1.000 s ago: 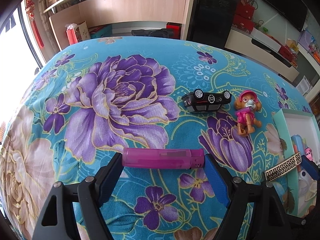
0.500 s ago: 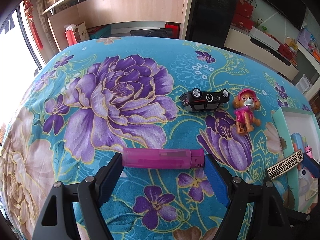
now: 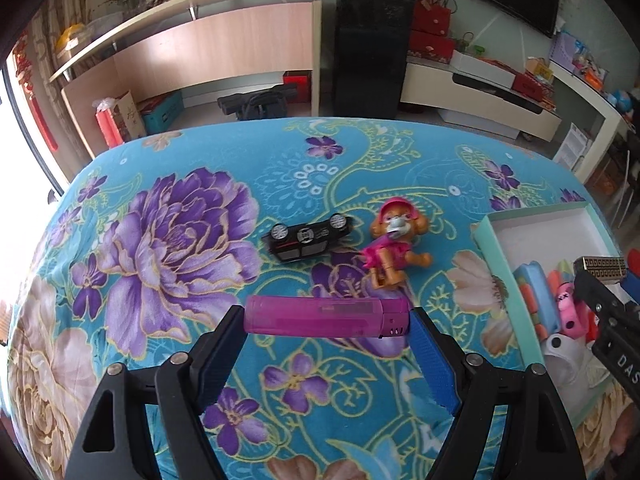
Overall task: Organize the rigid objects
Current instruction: 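Carry the pink tube and gold bar into the tray and open both tools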
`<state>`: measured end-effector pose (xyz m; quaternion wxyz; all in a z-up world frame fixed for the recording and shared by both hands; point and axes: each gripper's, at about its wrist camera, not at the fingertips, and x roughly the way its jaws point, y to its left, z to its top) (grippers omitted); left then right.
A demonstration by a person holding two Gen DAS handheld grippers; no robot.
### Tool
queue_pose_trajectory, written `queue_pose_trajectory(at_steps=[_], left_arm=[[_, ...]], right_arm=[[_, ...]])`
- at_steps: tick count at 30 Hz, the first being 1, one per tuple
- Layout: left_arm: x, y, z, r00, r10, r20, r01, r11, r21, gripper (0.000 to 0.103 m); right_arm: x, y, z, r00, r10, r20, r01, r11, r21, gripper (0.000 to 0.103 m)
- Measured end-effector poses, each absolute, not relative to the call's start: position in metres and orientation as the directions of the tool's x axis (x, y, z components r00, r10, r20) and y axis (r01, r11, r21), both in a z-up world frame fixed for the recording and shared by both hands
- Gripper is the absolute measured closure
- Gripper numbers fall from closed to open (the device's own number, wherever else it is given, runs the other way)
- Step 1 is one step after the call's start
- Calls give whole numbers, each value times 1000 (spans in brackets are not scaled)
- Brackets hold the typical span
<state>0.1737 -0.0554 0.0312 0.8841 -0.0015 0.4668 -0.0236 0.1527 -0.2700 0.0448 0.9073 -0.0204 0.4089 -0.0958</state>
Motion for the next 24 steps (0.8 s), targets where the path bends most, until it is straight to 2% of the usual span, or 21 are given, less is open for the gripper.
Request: queue_pose_trajectory(at_steps=[12,23,24], left_arm=[[208,-185,52,601,-177,-780,314,949,27,20],[228,-240,32,553,-207,-807,390,920,31,19],[228,-241,31,552,-203,-809,389,921,34,16]], right_arm=[[149,-356,45,601,-310,-736,411,910,-48,20],[143,-381,37,541,-374,-753,487,869,-81,20],[144,-380,37,541,-373,-754,484,871,-84,20]])
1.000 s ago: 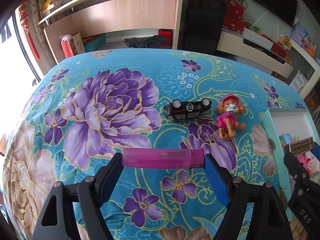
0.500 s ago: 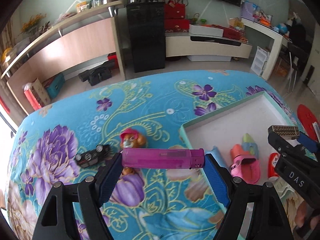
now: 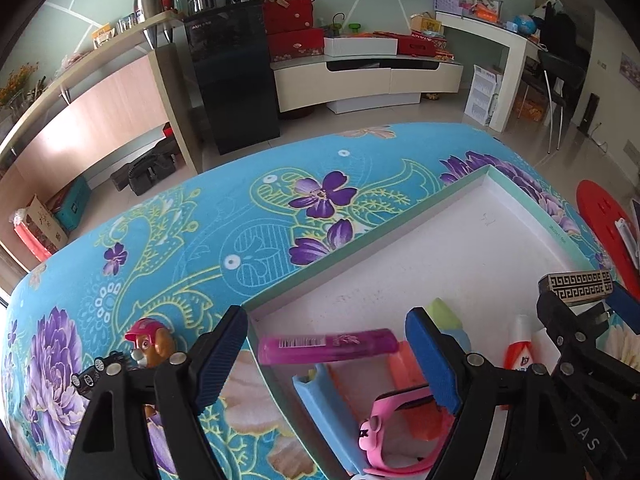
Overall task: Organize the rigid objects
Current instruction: 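Carry the pink tube and gold bar into the tray and open both tools, then grasp the black toy car with the left tool while the right tool grasps the pink dog figure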
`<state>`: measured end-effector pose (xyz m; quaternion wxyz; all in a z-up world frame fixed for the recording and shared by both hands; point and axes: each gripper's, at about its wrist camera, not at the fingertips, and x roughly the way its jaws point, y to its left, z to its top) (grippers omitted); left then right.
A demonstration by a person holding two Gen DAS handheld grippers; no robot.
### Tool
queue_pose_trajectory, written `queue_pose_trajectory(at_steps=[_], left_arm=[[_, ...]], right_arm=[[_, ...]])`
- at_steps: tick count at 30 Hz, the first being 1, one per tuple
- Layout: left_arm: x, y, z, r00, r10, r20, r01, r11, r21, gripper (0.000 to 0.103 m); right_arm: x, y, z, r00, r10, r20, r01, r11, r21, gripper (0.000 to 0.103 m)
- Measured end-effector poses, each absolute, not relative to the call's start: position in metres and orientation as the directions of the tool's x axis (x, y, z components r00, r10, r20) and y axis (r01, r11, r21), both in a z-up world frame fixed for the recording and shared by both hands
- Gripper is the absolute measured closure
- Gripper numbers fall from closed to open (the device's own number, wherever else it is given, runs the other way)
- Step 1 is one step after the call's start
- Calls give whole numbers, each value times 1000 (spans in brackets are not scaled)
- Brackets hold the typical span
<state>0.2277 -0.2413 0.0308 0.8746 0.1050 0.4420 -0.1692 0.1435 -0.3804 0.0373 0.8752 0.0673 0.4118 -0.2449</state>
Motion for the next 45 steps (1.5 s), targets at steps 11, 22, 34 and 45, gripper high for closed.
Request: queue_pose_trajectory(at_steps=[11,22,34,45], left_arm=[[219,-193,42,599,-152,-786,283,959,30,0],[228,-40,40,615,14,-789,-85,995,-49,0],[227,38,6,548,9,-836,-271,948,-168,0],[235,34,1,545,-66,-836,-233,946,-227,0]], right_arm=[[145,-372,48,606,-288,-741,437,899,8,18],[168,-268,61,708,-50,-704,118,992,48,17],[205,-158,27,608,120,-784,-178,984,13,17],[235,-133,-14,533,119,-838,-209,978,6,18]])
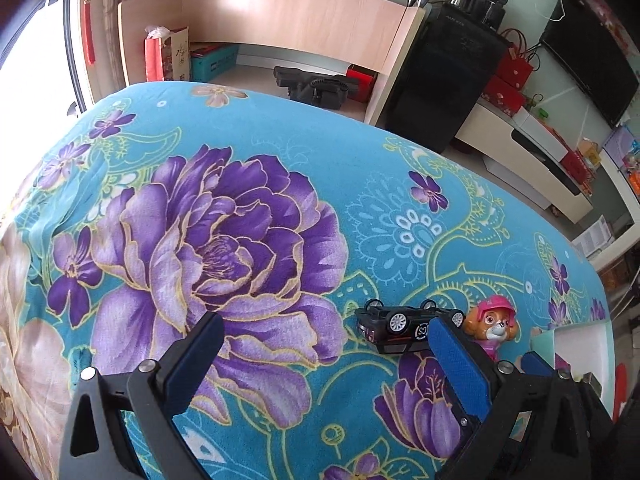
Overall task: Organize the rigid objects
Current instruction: 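Grasp the black toy car with the left tool while the right tool grasps the pink dog figure, then carry the dog figure into the tray and release it while the left tool carries the car over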
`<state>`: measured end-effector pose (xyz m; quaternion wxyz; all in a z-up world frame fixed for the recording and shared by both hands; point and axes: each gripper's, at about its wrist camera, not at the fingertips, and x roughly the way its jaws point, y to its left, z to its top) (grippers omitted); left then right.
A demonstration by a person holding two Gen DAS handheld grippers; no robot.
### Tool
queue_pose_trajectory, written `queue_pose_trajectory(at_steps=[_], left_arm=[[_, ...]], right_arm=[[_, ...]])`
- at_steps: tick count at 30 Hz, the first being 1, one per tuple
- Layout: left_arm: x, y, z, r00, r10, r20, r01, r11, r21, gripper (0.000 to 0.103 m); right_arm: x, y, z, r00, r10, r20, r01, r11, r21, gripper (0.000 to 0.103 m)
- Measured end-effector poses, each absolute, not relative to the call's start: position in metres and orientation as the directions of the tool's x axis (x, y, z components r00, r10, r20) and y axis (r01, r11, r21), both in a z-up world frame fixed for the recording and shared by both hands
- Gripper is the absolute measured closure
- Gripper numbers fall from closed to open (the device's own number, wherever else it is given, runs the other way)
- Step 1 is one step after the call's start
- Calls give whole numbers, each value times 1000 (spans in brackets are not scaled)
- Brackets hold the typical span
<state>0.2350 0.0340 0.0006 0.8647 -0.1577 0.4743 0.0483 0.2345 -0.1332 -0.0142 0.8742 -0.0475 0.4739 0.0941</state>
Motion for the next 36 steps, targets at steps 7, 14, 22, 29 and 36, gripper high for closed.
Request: queue_pose_trajectory(at_steps=[7,14,22,29,36], left_arm=[[241,19,1,547,-96,-832,-182,956,-230,0],[247,1,-3,537,-121,-835,-132,965,-225,0],[254,-12,-10,535,-109,-838,-116,973,-200,1],[260,-15,-19,532,-87,-842,-129,975,-182,13],[254,-11,-11,556,-83,-827,-116,978,-176,26]], right_arm=[[242,-143,-21,535,144,-833,-179,982,54,25],[239,-154,-22,545,157,-824,-168,983,75,41],[240,-160,-21,546,160,-822,-152,984,90,41],[241,-161,-21,545,158,-824,-152,984,88,41],[238,-163,-18,553,158,-818,-149,985,89,41]])
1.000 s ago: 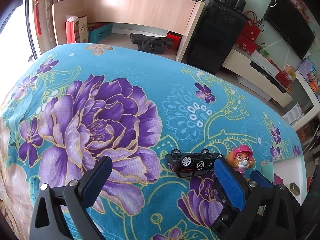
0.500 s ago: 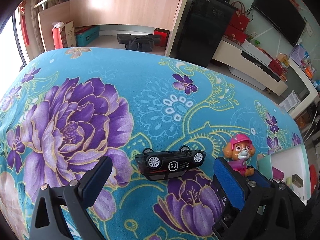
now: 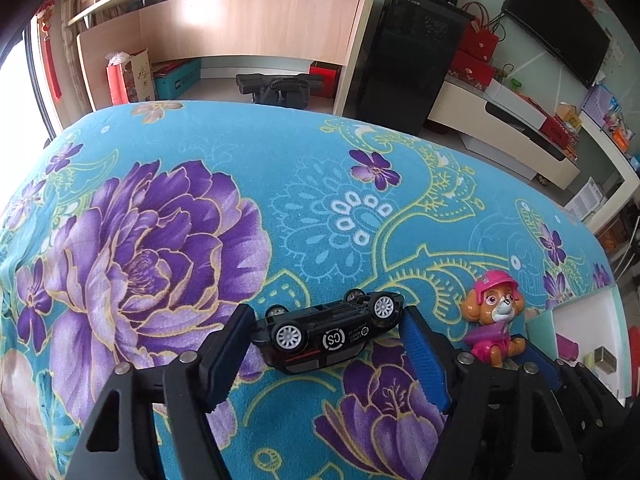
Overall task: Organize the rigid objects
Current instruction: 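Carry the dog figure into the tray and release it while the left tool carries the car over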
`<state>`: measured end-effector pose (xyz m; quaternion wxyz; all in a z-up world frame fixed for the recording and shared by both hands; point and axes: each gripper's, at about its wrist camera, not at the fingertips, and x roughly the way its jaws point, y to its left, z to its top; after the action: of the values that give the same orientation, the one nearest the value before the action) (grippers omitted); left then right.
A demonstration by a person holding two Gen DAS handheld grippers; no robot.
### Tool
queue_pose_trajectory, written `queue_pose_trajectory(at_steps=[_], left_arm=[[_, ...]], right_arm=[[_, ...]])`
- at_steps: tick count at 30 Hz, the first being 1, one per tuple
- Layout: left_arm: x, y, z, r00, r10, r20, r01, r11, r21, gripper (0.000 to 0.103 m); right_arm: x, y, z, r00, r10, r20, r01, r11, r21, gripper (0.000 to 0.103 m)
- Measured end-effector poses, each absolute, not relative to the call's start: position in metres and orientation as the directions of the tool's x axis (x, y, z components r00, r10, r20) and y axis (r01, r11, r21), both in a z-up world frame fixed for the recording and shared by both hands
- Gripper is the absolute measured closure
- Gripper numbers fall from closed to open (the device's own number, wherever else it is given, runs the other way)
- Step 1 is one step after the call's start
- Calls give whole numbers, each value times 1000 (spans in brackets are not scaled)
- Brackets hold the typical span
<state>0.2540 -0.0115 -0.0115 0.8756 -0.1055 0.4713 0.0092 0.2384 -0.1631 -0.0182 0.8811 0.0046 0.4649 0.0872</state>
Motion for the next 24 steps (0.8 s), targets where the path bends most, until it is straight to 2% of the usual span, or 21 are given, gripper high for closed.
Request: queue_pose_trajectory(at_steps=[16,24], left_arm=[[208,-23,58,665,-66,-744,-67,987,-147,26],[180,-41,74,689,-67,-722,-24,993,-115,26]], right_arm=[[195,-187,20,617,167,-769,-104,986,131,42],[168,-206,33,641,154,-752,-63,987,149,42]])
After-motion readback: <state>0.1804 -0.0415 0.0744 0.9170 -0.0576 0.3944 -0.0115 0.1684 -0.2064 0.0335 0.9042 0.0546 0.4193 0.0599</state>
